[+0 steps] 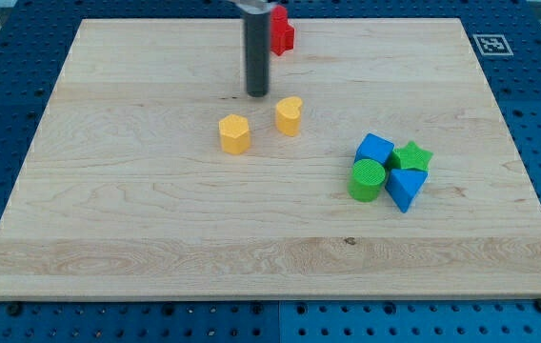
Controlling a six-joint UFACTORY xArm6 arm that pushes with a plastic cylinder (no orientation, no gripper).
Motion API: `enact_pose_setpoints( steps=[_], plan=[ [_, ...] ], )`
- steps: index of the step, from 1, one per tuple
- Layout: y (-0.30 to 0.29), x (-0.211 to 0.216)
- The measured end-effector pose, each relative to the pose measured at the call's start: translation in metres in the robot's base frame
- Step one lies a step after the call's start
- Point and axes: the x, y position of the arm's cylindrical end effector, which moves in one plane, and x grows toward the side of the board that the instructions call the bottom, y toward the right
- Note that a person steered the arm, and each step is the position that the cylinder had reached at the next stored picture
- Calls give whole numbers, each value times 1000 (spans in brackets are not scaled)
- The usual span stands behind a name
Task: Nudge the yellow hexagon slightly right
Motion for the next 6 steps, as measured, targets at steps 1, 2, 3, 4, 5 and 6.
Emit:
enact_pose_setpoints(
  steps=[1, 2, 3, 4, 5, 6],
  plan=[
    [-71, 1],
    [-123, 19],
    [-129, 45],
    [-109, 66],
    [-80, 82],
    [-50, 76]
  ],
)
